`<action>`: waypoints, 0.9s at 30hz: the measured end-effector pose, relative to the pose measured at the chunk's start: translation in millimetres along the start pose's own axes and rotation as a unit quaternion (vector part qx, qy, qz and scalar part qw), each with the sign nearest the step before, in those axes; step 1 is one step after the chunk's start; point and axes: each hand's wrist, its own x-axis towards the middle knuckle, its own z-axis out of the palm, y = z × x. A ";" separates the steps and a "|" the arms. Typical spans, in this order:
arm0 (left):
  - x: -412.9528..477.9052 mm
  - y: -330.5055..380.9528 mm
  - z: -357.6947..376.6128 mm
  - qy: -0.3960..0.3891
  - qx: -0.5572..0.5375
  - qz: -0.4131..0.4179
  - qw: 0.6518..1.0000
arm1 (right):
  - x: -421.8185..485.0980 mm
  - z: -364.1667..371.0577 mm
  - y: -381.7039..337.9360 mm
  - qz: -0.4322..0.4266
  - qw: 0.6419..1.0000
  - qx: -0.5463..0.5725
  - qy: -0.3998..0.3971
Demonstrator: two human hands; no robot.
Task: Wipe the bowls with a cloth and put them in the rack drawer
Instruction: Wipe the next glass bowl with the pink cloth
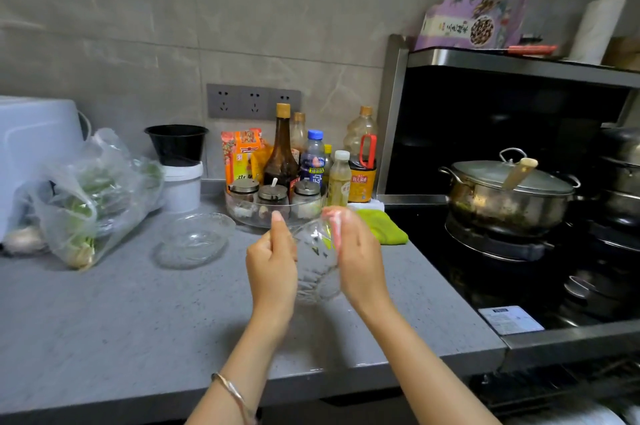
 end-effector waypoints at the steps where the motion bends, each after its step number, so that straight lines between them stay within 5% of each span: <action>1: 0.2 0.9 -4.3 0.007 -0.024 -0.022 0.999 | 3.1 -2.1 0.1 0.061 0.995 0.080 -0.007; 7: 8.9 -1.5 -25.1 -0.029 -0.122 -0.085 0.988 | -8.9 -16.3 -24.7 0.091 0.988 0.126 0.007; 17: 12.9 27.4 -27.9 -0.241 0.077 0.054 0.966 | -1.9 -28.8 -37.0 0.029 0.997 0.046 -0.051; 23: 7.0 15.0 -19.2 -0.082 0.039 0.019 0.996 | -24.3 -10.5 -26.2 -0.055 0.998 -0.016 0.003; 27: -0.8 4.0 -9.3 -0.017 -0.006 -0.030 0.999 | -39.9 9.6 -21.2 -0.181 0.957 -0.225 0.007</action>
